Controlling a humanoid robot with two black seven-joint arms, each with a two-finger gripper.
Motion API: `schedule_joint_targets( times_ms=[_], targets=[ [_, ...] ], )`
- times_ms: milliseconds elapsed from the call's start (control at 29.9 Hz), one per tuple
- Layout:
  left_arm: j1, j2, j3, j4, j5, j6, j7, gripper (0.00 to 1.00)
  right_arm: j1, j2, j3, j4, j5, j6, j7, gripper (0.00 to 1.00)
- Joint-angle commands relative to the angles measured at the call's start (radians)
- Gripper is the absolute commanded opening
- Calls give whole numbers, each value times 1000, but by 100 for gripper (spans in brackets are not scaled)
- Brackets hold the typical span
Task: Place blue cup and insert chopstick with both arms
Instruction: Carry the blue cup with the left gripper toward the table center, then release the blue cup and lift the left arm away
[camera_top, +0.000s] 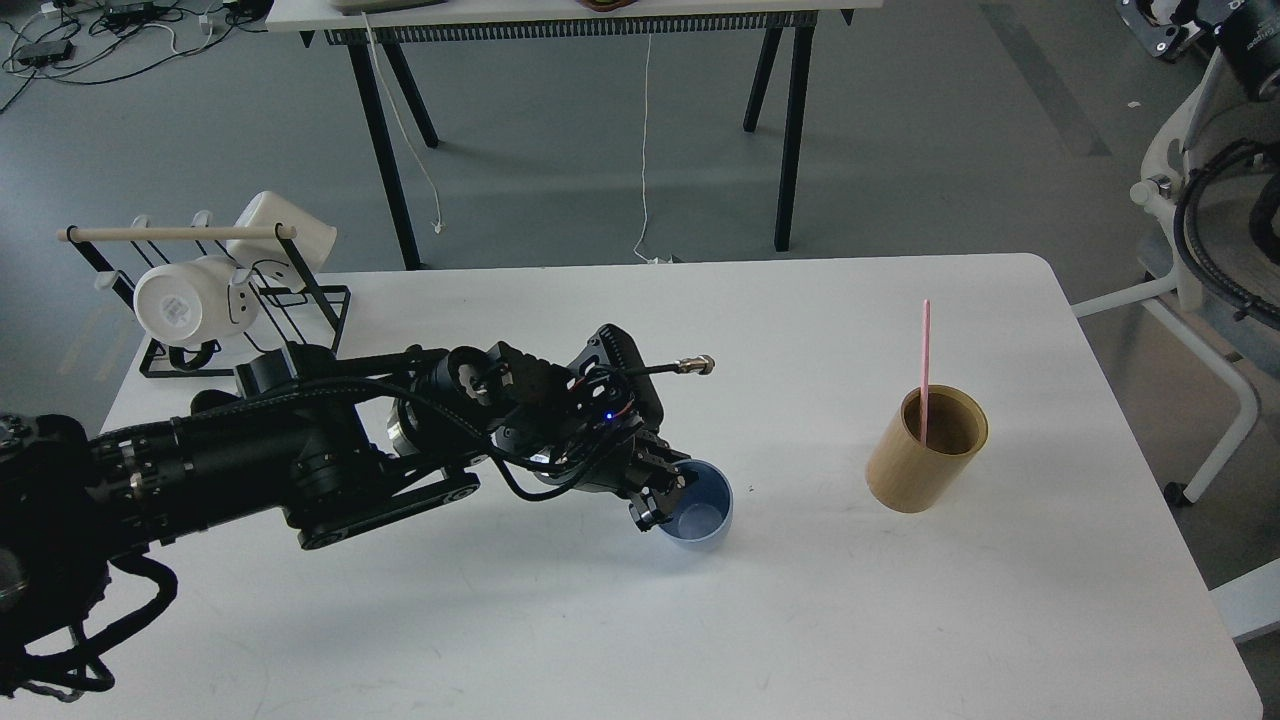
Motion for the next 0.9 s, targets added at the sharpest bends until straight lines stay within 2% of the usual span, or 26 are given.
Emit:
schedule_joint_targets(
  times_ms=[0,134,201,267,334,435,535,602,869],
  targets=[
    [-4,-5,-11,-8,0,0,-2,24,1,1,0,4,0,0,-2,100],
    [-12,-4,-76,-12,0,0,-37,32,-2,-4,0,10,-1,0,-2,100],
    [-12,-1,-159,-12,0,0,-60,43,-4,-7,0,11,-1,0,-2,100],
    [-12,1,-256,-12,0,0,-76,59,-5,-19,-2,17,-14,0,-3,100],
    [-5,-1,-380,-3,-65,0,-76,72,-5,-42,-20,39,-66,0,-3,100],
    [4,7,-546,6,-222,0,-77,83,-5,-82,-70,85,-181,0,-3,100],
    [19,50,-641,44,-443,0,-76,91,-5,-138,-110,160,-297,0,-3,100],
    [25,76,-660,64,-605,0,-73,99,-11,-175,-132,217,-355,0,-2,100],
    [25,123,-706,326,-1320,0,-86,100,-42,-307,-161,364,-550,0,3,100]
  ],
)
